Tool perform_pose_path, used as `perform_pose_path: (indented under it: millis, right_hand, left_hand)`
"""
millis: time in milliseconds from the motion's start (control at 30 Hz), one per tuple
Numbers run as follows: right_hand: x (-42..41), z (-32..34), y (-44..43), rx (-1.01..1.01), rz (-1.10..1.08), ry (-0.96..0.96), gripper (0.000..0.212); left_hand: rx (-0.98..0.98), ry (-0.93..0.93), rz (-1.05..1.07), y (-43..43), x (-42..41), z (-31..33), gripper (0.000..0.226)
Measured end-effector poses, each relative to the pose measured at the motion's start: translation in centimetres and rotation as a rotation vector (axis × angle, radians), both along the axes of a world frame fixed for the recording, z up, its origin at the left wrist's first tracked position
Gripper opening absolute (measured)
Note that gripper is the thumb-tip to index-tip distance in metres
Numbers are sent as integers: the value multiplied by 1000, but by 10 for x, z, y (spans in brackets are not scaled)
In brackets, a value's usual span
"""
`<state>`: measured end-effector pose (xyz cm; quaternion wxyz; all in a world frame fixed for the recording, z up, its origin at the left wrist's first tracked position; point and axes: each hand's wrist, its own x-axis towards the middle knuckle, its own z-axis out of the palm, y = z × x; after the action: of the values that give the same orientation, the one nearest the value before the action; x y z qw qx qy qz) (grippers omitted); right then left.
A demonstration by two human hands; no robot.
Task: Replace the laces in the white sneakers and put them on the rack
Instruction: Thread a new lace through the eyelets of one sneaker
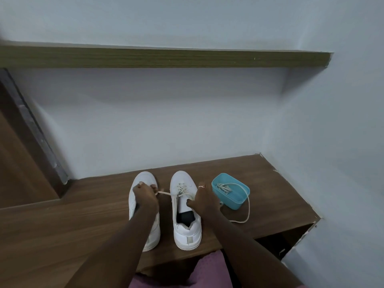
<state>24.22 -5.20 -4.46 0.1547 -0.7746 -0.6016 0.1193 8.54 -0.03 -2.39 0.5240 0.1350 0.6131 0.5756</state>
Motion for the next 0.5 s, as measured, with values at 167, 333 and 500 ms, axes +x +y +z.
perform_pose_path:
  millis: [167,333,500]
  right_hand:
    - [-4,-3,-4,-126,-55,41,59]
    - [-7,-9,-6,-228,50,-86,46]
    - [-11,-9,-6,-185,93,-174,32]
  left_hand:
    - [93,574,327,4,-54,16,38]
    - [96,891,421,5,-111,16,50]
    - [-56,1253,103,-5,-106,8,34]
